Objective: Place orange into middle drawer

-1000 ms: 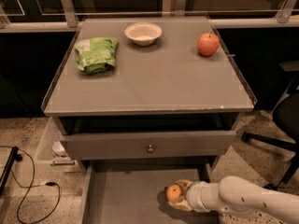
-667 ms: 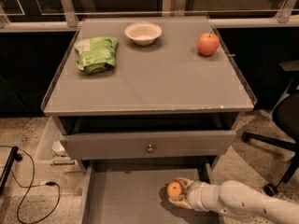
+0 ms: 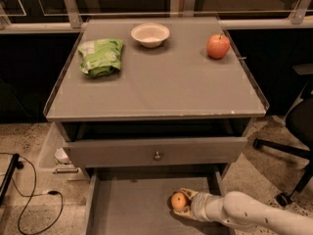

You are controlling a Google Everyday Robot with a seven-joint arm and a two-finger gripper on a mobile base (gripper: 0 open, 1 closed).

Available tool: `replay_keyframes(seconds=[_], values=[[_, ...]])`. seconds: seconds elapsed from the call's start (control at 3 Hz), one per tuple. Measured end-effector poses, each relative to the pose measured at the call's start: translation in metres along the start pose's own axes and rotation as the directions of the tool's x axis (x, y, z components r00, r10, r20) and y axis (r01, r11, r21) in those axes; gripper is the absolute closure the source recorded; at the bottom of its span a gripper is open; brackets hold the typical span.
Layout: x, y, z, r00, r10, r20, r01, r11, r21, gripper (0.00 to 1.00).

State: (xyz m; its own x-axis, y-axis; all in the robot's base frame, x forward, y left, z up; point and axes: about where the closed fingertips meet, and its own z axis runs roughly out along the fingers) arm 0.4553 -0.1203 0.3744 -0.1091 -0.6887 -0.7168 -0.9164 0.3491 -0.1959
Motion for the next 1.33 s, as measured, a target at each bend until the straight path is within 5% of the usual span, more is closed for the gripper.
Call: replay_keyframes(seconds=[0.33,1.33], values=[[0.0009,0.0115,0.0160,1.000,-0.027,0.005,0.027,0.9985,-0.049,1.00],[0.0006,0.0118,0.0164,1.000,-0.027,0.006,0.027,0.9984,-0.050,0.35]])
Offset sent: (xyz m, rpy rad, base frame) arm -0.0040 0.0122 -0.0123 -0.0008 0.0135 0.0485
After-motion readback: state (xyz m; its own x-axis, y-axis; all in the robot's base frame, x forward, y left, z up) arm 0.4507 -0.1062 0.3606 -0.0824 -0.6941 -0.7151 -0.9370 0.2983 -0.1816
